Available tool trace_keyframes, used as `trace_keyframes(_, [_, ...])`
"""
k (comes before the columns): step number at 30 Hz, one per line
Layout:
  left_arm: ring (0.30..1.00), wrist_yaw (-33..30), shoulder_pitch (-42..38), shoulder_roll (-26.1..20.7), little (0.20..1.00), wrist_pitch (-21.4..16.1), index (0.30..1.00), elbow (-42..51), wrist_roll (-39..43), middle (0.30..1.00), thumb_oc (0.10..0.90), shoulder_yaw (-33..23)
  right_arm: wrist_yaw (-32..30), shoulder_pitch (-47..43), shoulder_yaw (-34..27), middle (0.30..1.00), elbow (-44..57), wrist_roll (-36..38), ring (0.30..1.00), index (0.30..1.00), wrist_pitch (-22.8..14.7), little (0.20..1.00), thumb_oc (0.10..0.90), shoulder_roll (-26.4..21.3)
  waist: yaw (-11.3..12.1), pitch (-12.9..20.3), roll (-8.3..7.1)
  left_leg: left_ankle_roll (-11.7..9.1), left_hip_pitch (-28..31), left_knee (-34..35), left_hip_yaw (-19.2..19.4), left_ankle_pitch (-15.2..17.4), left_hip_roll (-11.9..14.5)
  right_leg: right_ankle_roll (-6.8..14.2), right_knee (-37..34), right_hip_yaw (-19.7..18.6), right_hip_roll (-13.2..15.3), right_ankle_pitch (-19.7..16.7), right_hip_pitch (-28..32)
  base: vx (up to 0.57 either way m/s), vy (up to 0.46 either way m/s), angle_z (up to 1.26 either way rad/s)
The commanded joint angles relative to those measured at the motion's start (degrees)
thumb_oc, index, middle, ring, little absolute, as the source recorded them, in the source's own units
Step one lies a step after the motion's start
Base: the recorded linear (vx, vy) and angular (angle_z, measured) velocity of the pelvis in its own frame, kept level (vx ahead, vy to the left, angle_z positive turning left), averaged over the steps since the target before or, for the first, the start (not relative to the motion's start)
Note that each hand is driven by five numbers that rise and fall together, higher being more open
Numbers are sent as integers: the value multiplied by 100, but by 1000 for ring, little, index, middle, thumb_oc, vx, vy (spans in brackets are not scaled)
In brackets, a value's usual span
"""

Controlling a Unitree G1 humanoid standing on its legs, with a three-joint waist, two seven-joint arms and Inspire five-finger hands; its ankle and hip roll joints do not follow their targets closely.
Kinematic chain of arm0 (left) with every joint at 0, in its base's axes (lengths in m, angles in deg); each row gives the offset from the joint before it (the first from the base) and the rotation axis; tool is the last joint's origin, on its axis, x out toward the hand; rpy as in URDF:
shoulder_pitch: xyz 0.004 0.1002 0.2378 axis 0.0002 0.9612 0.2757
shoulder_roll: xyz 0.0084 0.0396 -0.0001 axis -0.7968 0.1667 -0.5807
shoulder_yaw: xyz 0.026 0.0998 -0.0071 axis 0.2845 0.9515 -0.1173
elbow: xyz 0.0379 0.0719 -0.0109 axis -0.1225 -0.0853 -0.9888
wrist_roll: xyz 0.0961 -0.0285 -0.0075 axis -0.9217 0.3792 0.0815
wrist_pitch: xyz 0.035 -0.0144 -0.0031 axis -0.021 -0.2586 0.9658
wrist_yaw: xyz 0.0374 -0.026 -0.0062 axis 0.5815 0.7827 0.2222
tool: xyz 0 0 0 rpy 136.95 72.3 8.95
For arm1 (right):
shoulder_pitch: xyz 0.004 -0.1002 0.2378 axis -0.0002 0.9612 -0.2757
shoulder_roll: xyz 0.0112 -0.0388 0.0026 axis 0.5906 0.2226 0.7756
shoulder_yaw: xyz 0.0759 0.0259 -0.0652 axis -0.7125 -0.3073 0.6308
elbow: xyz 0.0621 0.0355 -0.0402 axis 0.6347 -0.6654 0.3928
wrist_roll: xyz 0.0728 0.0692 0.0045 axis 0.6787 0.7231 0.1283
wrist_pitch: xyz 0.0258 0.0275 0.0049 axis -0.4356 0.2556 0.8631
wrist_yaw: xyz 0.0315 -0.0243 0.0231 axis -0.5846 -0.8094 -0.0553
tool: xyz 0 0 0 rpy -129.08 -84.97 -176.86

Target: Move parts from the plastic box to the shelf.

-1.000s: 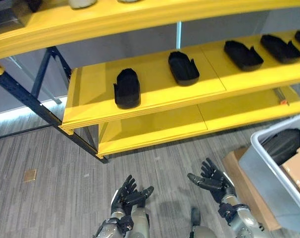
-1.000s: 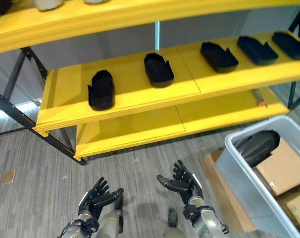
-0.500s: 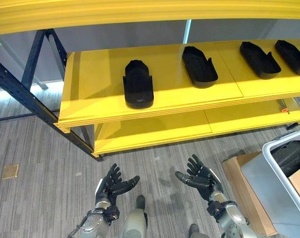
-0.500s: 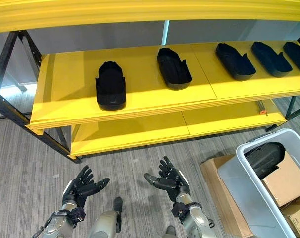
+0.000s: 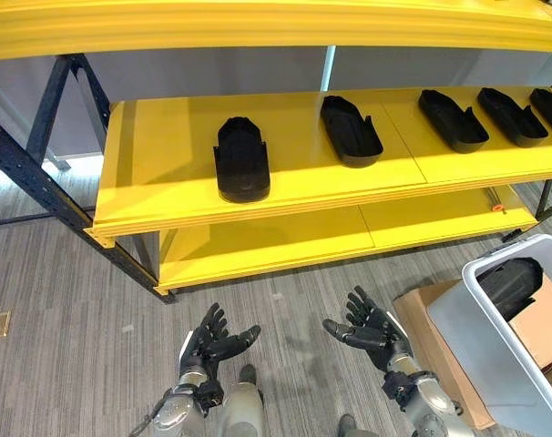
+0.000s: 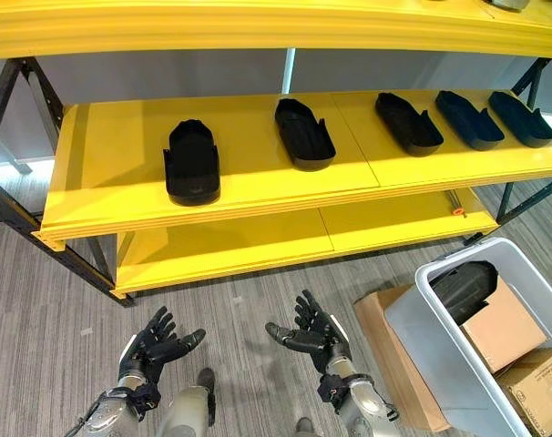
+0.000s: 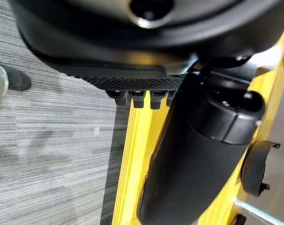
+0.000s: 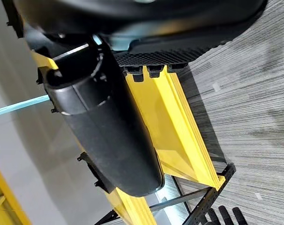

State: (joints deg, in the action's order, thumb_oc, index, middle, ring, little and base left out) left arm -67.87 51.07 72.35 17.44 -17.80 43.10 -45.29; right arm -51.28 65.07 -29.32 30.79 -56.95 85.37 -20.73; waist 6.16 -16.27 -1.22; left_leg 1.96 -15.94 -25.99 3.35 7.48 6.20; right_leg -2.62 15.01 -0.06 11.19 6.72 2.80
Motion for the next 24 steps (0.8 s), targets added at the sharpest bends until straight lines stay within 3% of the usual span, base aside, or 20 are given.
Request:
trace_keyframes(1, [1000,88,184,-104,1000,-480,1000,965,-100,1000,900,-53,179,-42,-101,1000,966,61,1000,1000,-571,1000,900,52,-227,118,395,-536,1494,2023,-394,-979,296,227,1132,-391,-429,-1140,-290,87,454,26])
trace_keyframes(2, [1000,70,141,-78,1000,-480,1000,986,-118,1000,900,-62,183,-52,-105,1000,922,71,1000,1000,-585,1000,900,17,-343,-47,515,-512,1724,2211,-395,-1008,310,228,1762,-530,-795,-1033,-643,125,410,57])
trace_keyframes(3, [1000,35,95,-124,1000,-501,1000,1007,-163,1000,900,-67,217,25,-102,1000,894,96,1000,1000,-555,1000,900,84,-442,-133,524,-475,2075,2531,-372,-1000,244,154,1784,-423,-845,-970,-909,160,295,49])
trace_keyframes(5, [1000,27,95,-156,1000,-508,1000,1045,-212,1000,900,-107,219,54,-130,1000,850,121,1000,1000,-540,1000,900,118,-498,-166,493,-458,2213,2650,-410,-1029,187,147,1585,-463,-873,-918,-963,139,126,26])
trace_keyframes(7, [1000,6,69,-243,1000,-508,1000,1110,-333,1000,900,-110,203,111,-224,1000,777,192,1000,1000,-492,1000,900,160,-590,-199,419,-416,2299,2794,-541,-1004,25,174,830,-638,-957,-956,-1109,120,61,44])
trace_keyframes(10, [1000,55,150,-190,1000,-483,1000,1163,-303,1000,900,-101,229,193,-213,1000,725,223,1000,1000,-458,1000,900,185,-609,-188,395,-385,2379,2912,-565,-949,-15,157,-690,-626,-649,-1010,-1212,147,-17,67])
trace_keyframes(11, [1000,59,188,-180,1000,-479,1000,1170,-266,1000,900,-107,257,194,-206,1000,690,233,1000,1000,-450,1000,900,204,-590,-190,454,-375,2435,2920,-550,-966,90,193,-1452,-631,-328,-1061,-1442,211,-51,33])
trace_keyframes(12, [1000,56,208,-166,1000,-472,1000,1157,-257,1000,900,-120,265,200,-215,1000,733,240,1000,1000,-454,1000,900,210,-586,-164,470,-379,2476,2875,-540,-973,131,230,-1694,-581,-221,-1122,-1492,154,-47,-19])
trace_keyframes(16, [1000,26,219,-114,1000,-475,1000,1118,-240,1000,900,-143,265,216,-230,1000,761,197,1000,1000,-446,1000,900,210,-654,-105,435,-380,2536,2776,-560,-942,175,287,-1810,-450,-128,-1186,-1478,95,-103,0])
trace_keyframes(17, [1000,58,152,-86,1000,-475,1000,1052,-219,1000,900,-119,255,215,-304,1000,748,173,1000,1000,-451,1000,900,278,-702,69,292,-360,2492,2699,-597,-877,122,205,-1849,-452,-24,-1160,-1260,67,-201,37])
trace_keyframes(18, [1000,56,111,-62,1000,-479,1000,1062,-247,1000,900,-119,238,187,-304,1000,728,154,1000,1000,-484,1000,900,253,-712,113,246,-346,2449,2618,-609,-934,155,226,-1792,-494,-71,-1209,-1248,101,-265,75])
trace_keyframes(24, [1000,59,430,173,1000,-506,1000,977,-178,1000,900,-299,279,143,-254,1000,732,182,1000,1000,-475,1000,900,69,-627,322,299,-346,2446,2565,-605,-1078,510,388,-1540,-254,-308,-1312,-1097,167,-196,25])
